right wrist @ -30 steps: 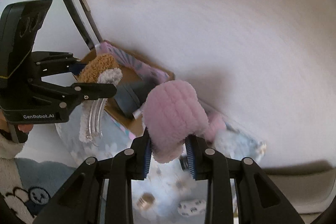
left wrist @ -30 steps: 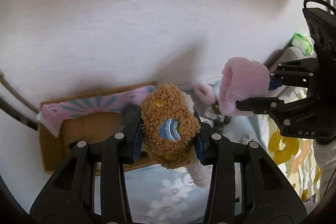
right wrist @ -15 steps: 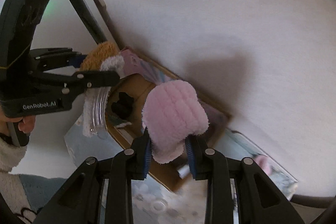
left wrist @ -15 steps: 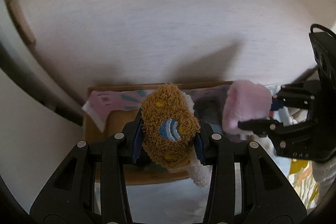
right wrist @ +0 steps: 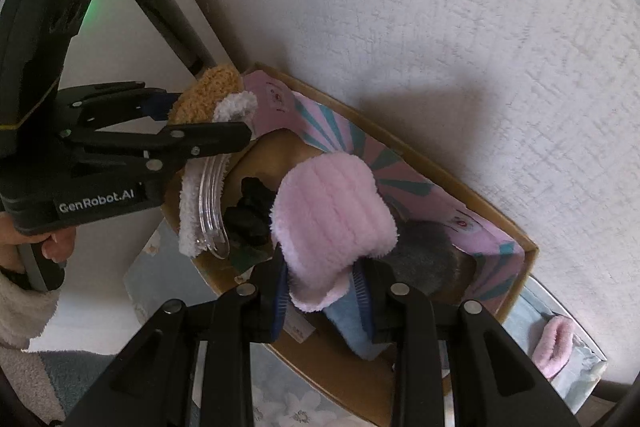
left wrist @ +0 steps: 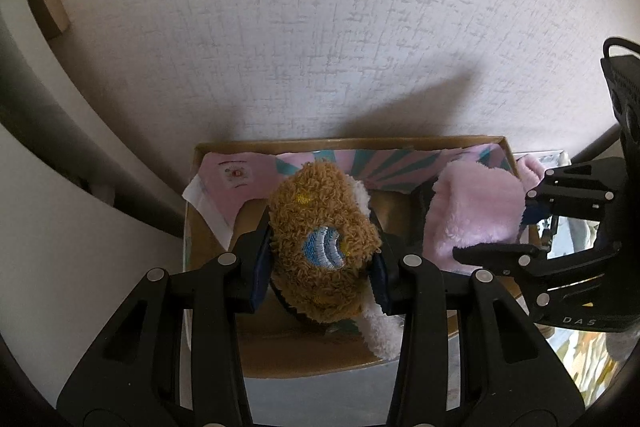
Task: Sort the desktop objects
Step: 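Carry the bear and pink sock into the box and open both tools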
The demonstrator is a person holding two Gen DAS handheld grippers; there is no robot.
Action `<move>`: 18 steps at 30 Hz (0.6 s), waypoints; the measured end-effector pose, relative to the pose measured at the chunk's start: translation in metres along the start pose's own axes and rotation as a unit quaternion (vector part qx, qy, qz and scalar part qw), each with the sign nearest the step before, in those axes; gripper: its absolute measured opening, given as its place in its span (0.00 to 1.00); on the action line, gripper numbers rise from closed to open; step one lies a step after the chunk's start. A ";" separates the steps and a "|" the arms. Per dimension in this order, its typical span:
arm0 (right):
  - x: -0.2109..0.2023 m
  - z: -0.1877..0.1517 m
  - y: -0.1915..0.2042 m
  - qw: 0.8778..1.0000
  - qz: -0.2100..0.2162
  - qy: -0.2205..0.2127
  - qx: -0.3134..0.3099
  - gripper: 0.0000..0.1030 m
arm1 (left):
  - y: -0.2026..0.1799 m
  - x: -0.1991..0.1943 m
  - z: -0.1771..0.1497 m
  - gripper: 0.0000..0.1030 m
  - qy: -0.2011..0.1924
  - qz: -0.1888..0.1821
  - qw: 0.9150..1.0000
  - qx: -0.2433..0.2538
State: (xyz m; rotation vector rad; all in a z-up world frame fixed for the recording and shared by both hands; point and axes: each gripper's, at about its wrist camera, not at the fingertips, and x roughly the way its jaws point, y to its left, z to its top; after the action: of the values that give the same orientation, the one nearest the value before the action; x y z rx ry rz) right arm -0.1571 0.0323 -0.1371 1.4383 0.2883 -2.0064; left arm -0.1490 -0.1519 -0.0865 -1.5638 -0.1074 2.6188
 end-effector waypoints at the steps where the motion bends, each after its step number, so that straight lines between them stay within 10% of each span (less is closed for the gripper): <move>1: 0.001 0.000 0.000 1.000 -0.001 0.000 0.001 0.26 | 0.000 0.002 -0.001 0.36 0.000 0.000 1.000 0.002; 9: 0.007 0.014 0.003 1.000 -0.002 0.003 0.004 0.29 | -0.001 0.007 -0.003 0.40 -0.008 0.008 1.000 0.016; 11: 0.008 0.015 0.004 1.000 -0.005 0.002 0.006 0.34 | -0.001 0.002 -0.003 0.55 -0.016 0.009 1.000 0.014; 13: 0.010 0.012 0.004 1.000 -0.010 0.003 0.008 0.46 | -0.002 -0.002 -0.002 0.99 -0.023 0.010 1.000 0.012; 18: 0.012 0.007 -0.001 1.000 -0.020 -0.002 0.024 0.75 | -0.004 -0.012 0.001 1.00 -0.037 0.030 0.999 0.024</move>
State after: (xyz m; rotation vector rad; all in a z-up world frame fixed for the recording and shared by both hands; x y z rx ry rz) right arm -0.1656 0.0251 -0.1456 1.4690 0.2713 -2.0594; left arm -0.1438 -0.1492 -0.0748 -1.4774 -0.0025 2.7034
